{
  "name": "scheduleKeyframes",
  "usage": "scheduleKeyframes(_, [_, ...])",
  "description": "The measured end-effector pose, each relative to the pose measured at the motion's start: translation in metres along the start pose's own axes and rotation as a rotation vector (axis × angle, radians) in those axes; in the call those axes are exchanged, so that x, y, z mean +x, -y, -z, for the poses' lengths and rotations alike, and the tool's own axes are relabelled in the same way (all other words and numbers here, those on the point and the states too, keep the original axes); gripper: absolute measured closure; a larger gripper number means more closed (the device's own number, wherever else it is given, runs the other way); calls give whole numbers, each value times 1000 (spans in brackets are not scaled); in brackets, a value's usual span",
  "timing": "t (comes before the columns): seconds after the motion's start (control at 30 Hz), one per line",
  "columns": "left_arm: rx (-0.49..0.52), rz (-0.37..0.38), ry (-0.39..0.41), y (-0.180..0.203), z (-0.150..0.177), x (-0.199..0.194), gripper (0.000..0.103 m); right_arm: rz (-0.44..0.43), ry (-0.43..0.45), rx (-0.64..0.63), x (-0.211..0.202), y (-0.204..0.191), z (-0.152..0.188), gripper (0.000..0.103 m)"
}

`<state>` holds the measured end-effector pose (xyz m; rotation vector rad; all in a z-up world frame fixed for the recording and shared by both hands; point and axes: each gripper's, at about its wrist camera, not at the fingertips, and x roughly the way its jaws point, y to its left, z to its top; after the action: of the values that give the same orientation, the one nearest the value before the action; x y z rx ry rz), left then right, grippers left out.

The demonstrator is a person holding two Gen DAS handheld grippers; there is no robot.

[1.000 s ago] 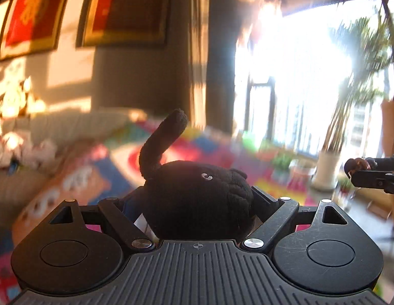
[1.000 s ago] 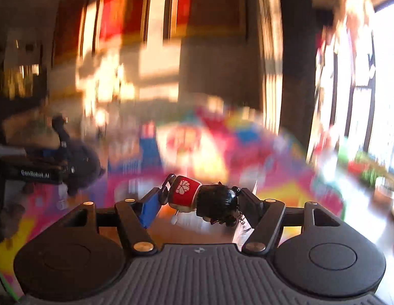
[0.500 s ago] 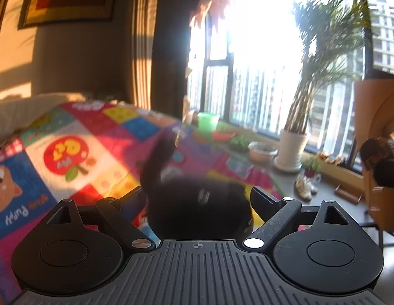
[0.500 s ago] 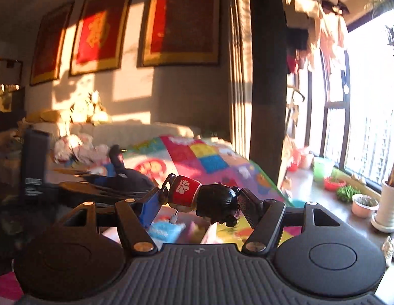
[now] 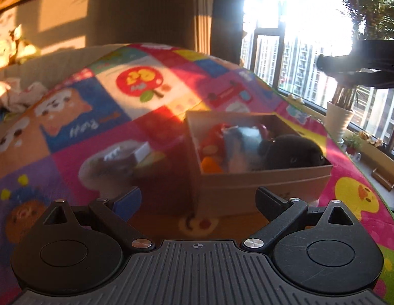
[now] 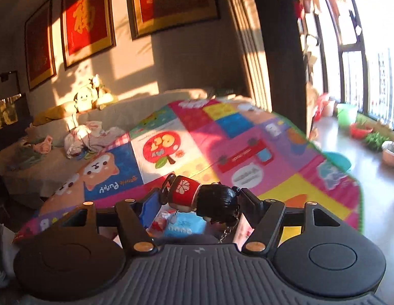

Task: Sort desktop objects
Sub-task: 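Lower the red keychain figure into the white box and open the right gripper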

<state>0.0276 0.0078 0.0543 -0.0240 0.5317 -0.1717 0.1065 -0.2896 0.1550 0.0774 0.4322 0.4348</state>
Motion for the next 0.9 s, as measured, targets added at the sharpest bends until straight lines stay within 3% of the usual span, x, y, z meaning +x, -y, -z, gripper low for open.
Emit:
scheduleKeyframes(0.07, [-19,-1,-2,-6,4,-2,3,23,-34,-8,32,-2,-3,33])
scheduleKeyframes(0.1, [-29,-2,-3,-7,5,-4,3,25,-65,-18,48,-3,-3,24])
scheduleKeyframes(0.17, [-49,-3,-5,-14,7,-5,3,50,-104,-8,69,-1,2,23])
scheduleKeyframes(0.2, [-57,-2,-7,-18,8,-5,2,55,-126,-5,75,-1,6,27])
scheduleKeyframes(0.33, [-79,10,-30,-23,14,4,2,50,-214,-5,81,-2,27,62])
scheduleKeyframes(0.43, [-86,24,-30,-21,17,6,2,38,-320,45,88,-3,50,64])
scheduleKeyframes(0.57, [-73,25,-32,-17,20,5,2,6,-313,11,73,-25,62,62])
scheduleKeyframes(0.7, [-80,11,-30,-19,20,5,2,24,-316,-117,80,-43,67,61])
scheduleKeyframes(0.77, [-86,12,-27,-22,20,3,2,44,-309,-170,89,-45,70,55])
scheduleKeyframes(0.9, [-44,48,-11,-21,9,11,2,30,-284,-188,77,-42,57,54])
